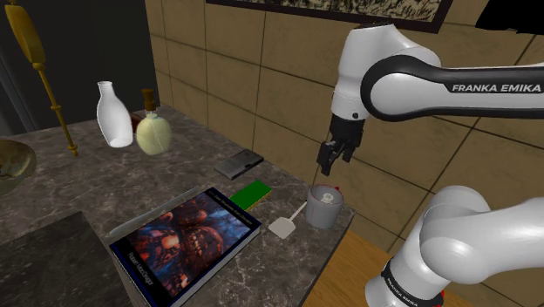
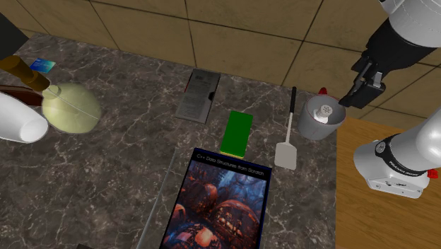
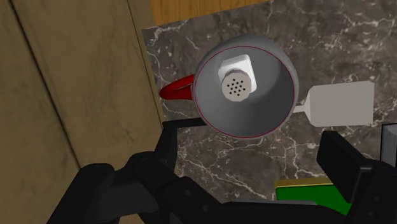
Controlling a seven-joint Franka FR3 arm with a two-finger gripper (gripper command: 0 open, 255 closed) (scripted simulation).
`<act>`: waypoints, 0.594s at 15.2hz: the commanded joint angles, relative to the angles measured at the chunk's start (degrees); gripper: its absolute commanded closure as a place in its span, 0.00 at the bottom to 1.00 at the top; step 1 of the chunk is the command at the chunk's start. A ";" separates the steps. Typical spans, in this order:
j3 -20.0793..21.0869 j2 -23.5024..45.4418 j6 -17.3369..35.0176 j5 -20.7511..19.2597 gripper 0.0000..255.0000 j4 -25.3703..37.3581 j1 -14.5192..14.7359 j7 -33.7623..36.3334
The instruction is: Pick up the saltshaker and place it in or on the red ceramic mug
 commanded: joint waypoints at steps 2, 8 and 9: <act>0.23 0.42 -4.77 0.21 0.00 5.14 0.05 -0.05; 0.24 0.42 -4.77 0.21 0.00 5.14 0.04 -0.06; 0.24 0.42 -4.77 0.21 0.00 5.14 0.04 -0.06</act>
